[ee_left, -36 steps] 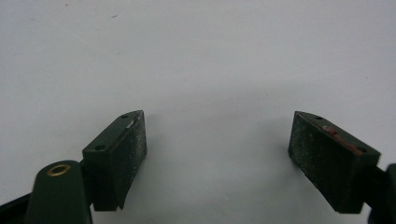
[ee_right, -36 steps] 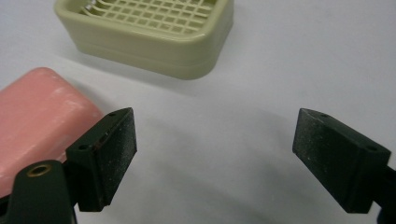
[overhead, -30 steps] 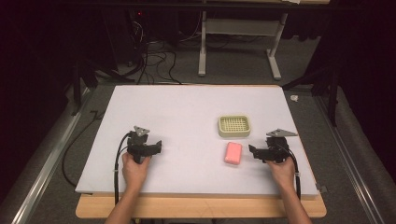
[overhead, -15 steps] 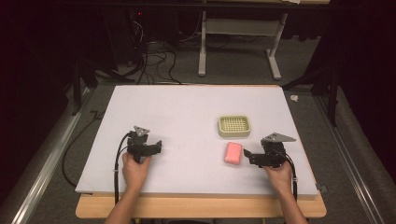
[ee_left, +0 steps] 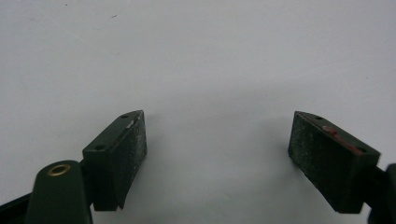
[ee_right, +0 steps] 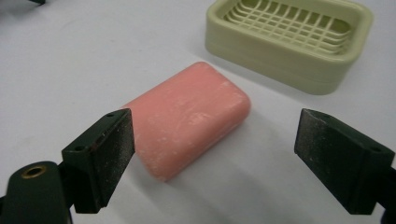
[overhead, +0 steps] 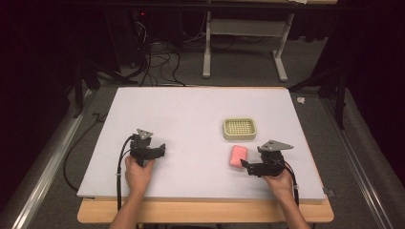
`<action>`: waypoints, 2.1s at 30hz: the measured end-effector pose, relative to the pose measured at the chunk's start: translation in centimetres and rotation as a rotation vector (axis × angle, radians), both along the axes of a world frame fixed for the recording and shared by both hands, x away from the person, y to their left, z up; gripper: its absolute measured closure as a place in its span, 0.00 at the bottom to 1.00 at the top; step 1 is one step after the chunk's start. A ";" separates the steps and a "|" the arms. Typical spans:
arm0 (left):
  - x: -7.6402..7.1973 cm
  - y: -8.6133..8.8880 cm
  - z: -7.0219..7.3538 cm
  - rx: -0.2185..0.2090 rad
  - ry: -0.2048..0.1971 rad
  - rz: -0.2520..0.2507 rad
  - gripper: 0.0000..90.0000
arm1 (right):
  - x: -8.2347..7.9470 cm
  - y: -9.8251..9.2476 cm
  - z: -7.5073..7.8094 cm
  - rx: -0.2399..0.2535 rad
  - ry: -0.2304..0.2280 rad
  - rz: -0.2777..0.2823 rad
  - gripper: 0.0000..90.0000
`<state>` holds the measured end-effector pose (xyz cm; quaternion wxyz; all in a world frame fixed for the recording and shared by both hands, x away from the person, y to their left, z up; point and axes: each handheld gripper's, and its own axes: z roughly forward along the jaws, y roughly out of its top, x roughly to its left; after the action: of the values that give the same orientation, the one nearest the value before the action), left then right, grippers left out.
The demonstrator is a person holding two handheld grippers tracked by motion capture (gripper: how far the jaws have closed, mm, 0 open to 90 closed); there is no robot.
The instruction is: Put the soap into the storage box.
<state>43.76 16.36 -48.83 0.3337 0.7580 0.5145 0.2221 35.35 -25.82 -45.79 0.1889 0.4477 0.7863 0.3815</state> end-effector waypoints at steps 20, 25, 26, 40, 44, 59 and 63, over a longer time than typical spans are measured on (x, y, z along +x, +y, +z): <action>0.0 0.0 0.0 -0.004 0.000 0.003 0.22 | 0.8 1.9 -0.8 -0.054 0.003 0.043 0.13; 0.0 0.0 0.0 -0.004 0.001 0.003 0.22 | 1.0 2.3 -0.8 -0.066 0.000 0.046 0.13; 0.0 0.0 0.0 -0.004 0.001 0.003 0.22 | 1.0 2.3 -0.8 -0.066 0.000 0.046 0.13; 0.0 0.0 0.0 -0.004 0.001 0.003 0.22 | 1.7 2.8 -0.6 -0.085 0.001 0.057 0.13; 0.0 0.0 0.0 -0.004 0.001 0.004 0.22 | 1.9 2.9 -0.6 -0.084 0.001 0.056 0.13; 0.0 0.0 0.0 -0.005 0.001 0.003 0.22 | 2.9 3.6 -1.3 -0.087 0.037 0.062 0.13; 0.0 0.0 0.0 -0.005 0.001 0.004 0.22 | 3.0 3.6 -1.6 -0.086 0.042 0.062 0.13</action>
<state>43.79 16.37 -48.86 0.3350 0.7563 0.5165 0.2213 38.40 -22.20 -47.36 0.1797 0.4226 0.8192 0.3436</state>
